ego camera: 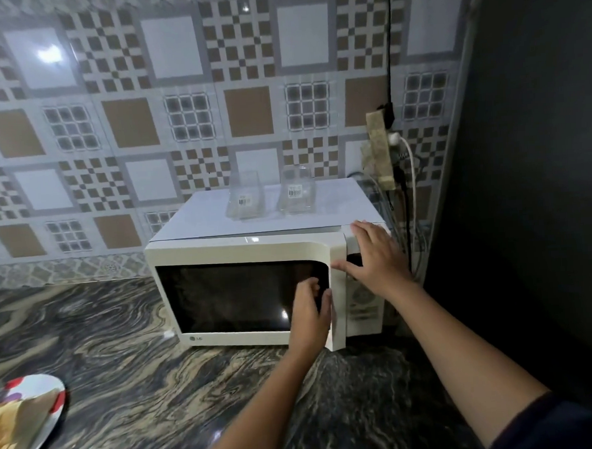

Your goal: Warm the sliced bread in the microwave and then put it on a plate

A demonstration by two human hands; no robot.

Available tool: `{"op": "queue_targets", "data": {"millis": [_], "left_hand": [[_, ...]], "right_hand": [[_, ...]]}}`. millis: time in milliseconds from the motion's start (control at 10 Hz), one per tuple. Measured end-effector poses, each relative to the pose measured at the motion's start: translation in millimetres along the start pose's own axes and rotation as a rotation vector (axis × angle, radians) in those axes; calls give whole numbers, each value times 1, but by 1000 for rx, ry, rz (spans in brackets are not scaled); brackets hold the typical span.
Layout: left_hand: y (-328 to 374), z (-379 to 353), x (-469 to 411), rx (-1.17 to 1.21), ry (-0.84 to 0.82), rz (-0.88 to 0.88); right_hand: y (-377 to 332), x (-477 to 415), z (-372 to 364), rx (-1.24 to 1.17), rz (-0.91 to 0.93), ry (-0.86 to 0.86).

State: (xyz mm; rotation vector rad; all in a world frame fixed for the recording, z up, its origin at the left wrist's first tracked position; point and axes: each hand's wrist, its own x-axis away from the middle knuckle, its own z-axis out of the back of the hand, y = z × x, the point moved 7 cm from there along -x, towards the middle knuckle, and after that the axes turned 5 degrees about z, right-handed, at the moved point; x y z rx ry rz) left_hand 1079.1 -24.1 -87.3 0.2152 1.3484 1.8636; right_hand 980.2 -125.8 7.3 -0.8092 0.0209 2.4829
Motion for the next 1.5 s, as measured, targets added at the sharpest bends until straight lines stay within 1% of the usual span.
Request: {"op": "queue_targets", "data": {"millis": [100,300,500,700,800,900,1000,1100,1200,1300,1400,1500], "left_hand": [[4,-18,-2,10,-29,10],[8,-23,-9,-2,-34,13],[10,-23,-16,-32,-11,19],[10,-27,-24,-14,21,77],[8,-27,-24,-13,21,67],[7,-27,-23,-16,1,58],[10,-29,-20,-54,-43,53],[15,-29,-17,-71,-82,67],[19,-27,-17,-102,-117,59],[15,-27,-16,-153,-155,67],[4,-29,-16,-155,-181,67],[-13,-25,7,-196,-249,67]], "right_hand": [[1,-1,0,11,9,41],[3,-5,-3,46,-9,90],[4,-9,-7,82,-40,64],[2,-14,-7,133,-68,94],[3,-14,-7,147,-63,87],[3,-10,-10,165,-40,83],[2,-5,-19,165,-25,33],[1,-1,-22,168,-58,-4],[0,2,-21,189,-37,-15],[-1,6,-21,153,-42,-23],[-4,14,-26,138,-55,-24],[-11,38,-13,100,-40,102]]}}
